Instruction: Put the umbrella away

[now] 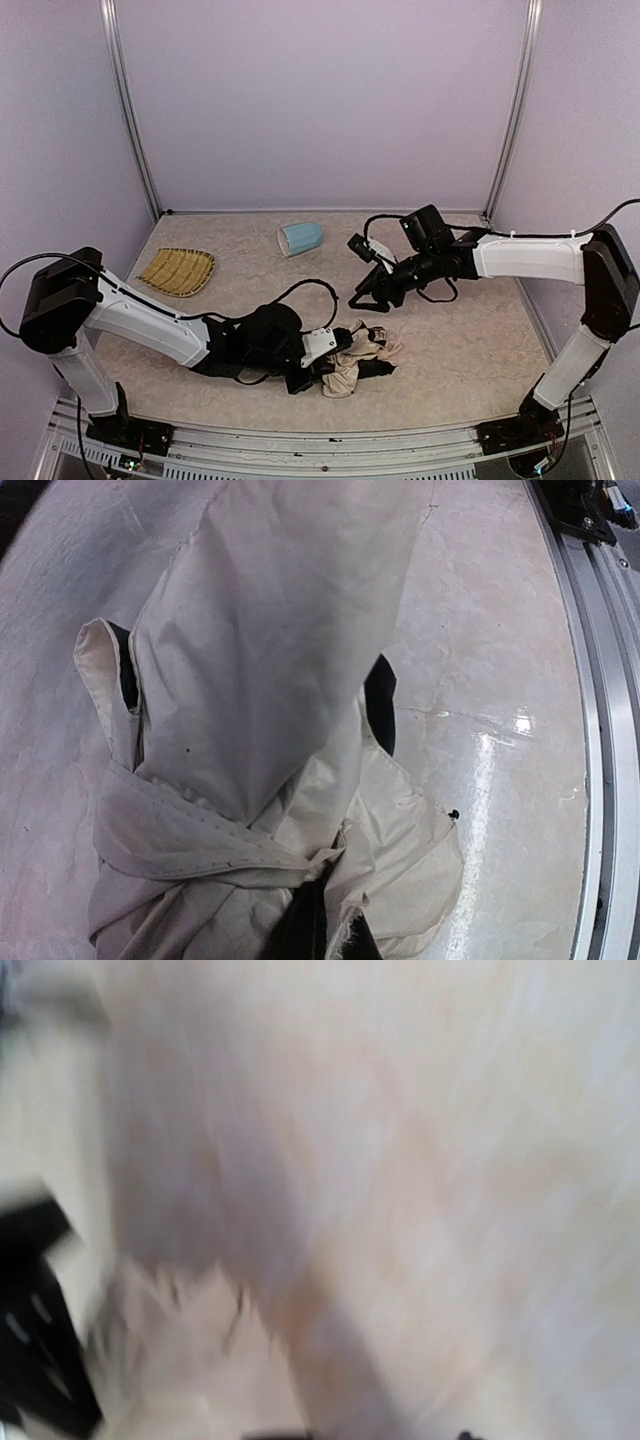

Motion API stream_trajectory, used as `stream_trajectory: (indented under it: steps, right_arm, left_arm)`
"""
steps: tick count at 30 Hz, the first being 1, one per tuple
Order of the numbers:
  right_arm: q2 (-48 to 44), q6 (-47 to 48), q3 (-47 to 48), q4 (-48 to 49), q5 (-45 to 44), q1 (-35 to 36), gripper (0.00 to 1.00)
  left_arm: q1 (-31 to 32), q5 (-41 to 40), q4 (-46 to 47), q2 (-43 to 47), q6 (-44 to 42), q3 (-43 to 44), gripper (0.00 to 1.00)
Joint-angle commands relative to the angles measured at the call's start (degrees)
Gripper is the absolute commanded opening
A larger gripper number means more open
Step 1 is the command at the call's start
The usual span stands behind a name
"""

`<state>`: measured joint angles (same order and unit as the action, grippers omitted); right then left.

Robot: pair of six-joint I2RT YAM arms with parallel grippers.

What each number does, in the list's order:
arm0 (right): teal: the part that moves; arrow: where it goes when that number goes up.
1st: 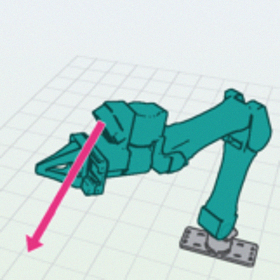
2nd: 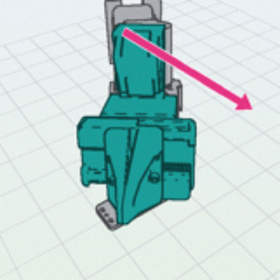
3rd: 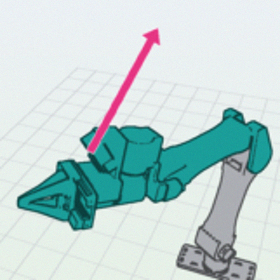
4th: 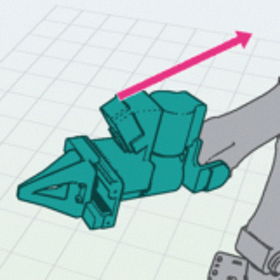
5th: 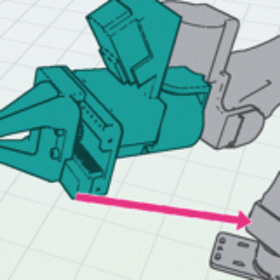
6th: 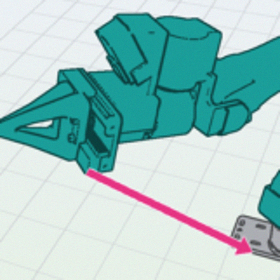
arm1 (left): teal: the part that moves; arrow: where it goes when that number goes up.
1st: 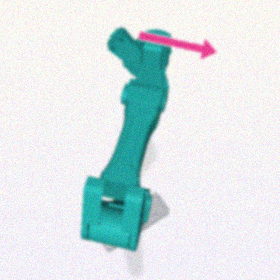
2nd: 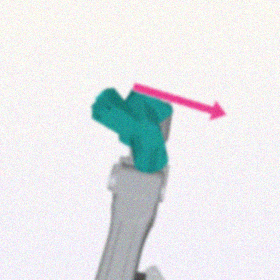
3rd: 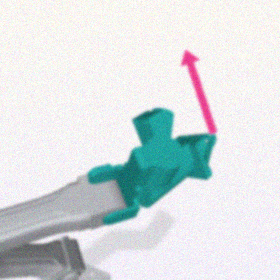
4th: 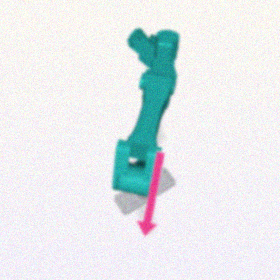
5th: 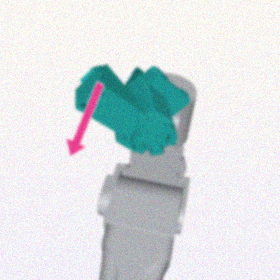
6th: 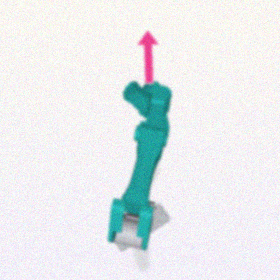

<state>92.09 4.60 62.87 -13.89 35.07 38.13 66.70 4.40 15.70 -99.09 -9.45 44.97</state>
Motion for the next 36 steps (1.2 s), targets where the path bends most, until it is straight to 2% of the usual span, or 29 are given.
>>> stream_trajectory:
  steps: [1,4,9,14,20,24,26,28,32,36]
  right_arm:
    - [2.83,4.73,-4.37,-0.86,0.50,4.81,0.57]
    - [1.12,6.33,-8.57,2.56,-0.95,8.90,0.57]
    - [-2.98,5.22,-13.84,6.86,-7.51,11.49,0.57]
    - [-5.31,8.96,-18.30,10.80,-14.07,16.28,0.62]
    - [-0.64,8.95,-16.58,11.70,-19.66,20.13,0.68]
    - [3.11,6.44,-15.95,11.73,-28.92,23.05,0.73]
    - [5.56,5.62,-16.26,11.23,-33.42,24.23,0.78]
    - [8.46,4.55,-16.55,10.97,-36.48,24.87,0.79]
    - [12.87,2.09,-15.91,11.45,-38.32,24.89,0.75]
    - [14.65,0.84,-14.52,10.15,-41.64,24.61,0.63]
  left_arm:
    - [-0.01,-2.22,2.51,3.16,0.02,-2.72,0.00]
    - [-0.14,-3.87,3.64,4.33,-0.21,-3.75,0.00]
    - [-1.79,-6.31,5.44,6.28,1.01,-5.44,0.00]
    - [-3.50,-6.30,8.13,9.24,1.79,-7.60,0.00]
    - [-3.42,-6.14,8.35,9.95,1.25,-8.10,0.00]
    - [-3.34,-6.48,8.16,11.55,1.30,-9.23,0.00]
    - [-3.28,-6.78,8.04,13.90,1.12,-9.98,0.00]
    - [-2.97,-7.39,6.93,16.75,0.57,-10.17,0.00]
    - [-1.66,-8.49,3.66,23.23,-0.87,-10.08,0.00]
    - [-1.09,-10.42,1.02,29.71,-1.28,-10.50,0.00]
